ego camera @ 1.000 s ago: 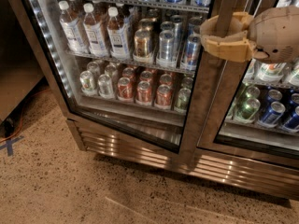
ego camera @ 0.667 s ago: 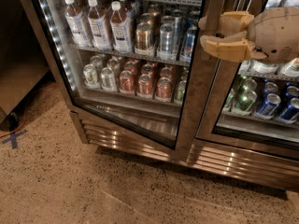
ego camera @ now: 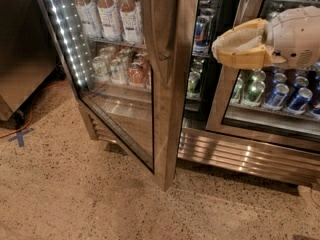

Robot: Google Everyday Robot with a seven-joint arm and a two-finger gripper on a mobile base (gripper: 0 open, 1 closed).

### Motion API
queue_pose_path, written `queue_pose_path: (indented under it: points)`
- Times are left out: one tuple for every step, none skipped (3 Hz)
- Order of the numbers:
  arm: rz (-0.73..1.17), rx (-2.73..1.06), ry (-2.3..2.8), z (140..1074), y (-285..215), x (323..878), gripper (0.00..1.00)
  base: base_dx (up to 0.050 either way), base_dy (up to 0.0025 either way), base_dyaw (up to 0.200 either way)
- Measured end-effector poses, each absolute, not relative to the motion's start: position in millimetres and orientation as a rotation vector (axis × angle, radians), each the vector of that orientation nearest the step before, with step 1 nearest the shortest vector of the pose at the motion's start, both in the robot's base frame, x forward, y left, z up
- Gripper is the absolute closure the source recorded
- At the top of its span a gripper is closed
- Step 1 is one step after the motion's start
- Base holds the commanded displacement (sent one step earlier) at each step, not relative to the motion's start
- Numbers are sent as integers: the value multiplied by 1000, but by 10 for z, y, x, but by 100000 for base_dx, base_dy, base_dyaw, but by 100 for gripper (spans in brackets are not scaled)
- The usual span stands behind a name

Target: Open left fridge door

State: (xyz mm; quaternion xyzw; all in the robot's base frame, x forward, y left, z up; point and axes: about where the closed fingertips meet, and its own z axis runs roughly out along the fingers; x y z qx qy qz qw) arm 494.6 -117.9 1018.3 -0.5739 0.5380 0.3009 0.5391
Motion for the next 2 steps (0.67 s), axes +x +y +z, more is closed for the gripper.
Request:
queue_pose_path:
  points:
    - [715, -1365, 1279, 10183, -1179, 4946, 100, -4997, -7, 43]
    - [715, -1365, 1279, 10183, -1179, 4946, 100, 0, 0, 0]
